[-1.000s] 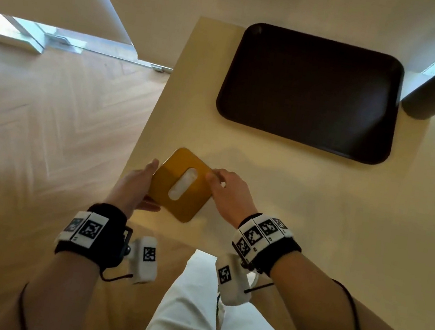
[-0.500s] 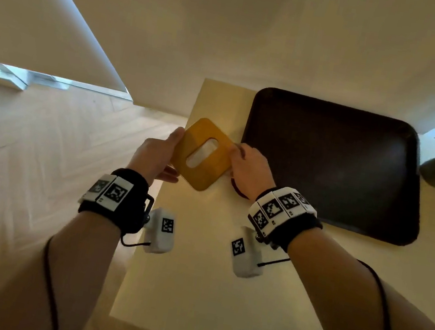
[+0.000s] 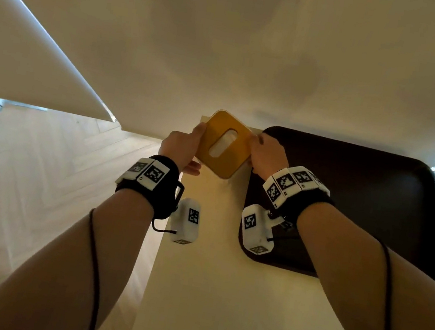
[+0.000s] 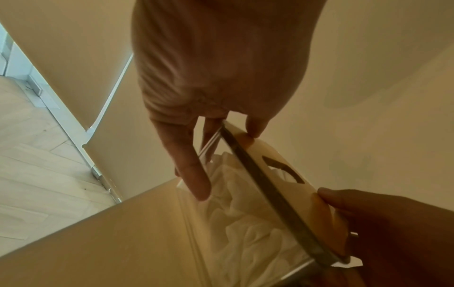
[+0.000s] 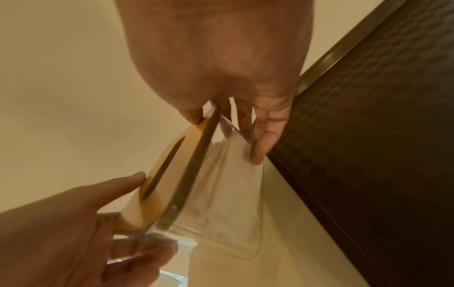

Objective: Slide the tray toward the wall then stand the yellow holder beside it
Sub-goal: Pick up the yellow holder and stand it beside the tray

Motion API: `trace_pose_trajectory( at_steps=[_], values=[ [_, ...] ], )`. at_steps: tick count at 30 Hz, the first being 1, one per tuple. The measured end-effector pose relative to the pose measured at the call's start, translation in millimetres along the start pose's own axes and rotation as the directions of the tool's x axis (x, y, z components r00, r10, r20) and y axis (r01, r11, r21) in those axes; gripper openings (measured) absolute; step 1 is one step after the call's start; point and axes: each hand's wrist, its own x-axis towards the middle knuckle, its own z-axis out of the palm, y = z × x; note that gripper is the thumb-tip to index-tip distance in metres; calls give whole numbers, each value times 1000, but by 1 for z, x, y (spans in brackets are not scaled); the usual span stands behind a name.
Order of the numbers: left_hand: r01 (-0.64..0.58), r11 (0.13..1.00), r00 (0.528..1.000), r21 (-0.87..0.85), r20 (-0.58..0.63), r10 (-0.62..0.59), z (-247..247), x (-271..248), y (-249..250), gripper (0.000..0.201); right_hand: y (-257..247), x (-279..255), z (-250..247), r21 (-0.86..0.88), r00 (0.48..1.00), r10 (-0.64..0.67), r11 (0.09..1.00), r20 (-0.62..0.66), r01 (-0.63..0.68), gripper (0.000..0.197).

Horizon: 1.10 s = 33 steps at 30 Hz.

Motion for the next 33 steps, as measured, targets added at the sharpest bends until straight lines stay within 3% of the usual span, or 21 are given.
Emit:
trace_pose_trajectory(
  at_steps=[13,17,19,21,24,29,33],
  values=[
    [4,998,1000,69,-4,-4,-5,38,22,59,-10,35,4,14,999,47,999,3,-47,32],
    [19,984,1000,175,13,-21,-10,44,23,63,-10,33,4,56,997,82,995,9,-83,42],
    [-17,969,999,246,-35,26,-15,47,26,61,-8,30,4,146,991,115,984,-75,-103,49],
    [-118,950,983,288,-99,153,-19,53,29,54,-5,21,5,289,972,161,951,-172,-106,52],
    [-268,929,948,255,-105,302,-22,57,31,29,-2,6,15,444,951,212,891,-226,-93,45],
    [-357,907,923,226,-64,379,-20,59,30,17,-3,-8,38,606,931,294,788,-215,-109,35],
    [-377,897,914,229,-65,401,-18,58,28,17,-3,-7,47,628,921,319,770,-225,-114,22]
  ],
)
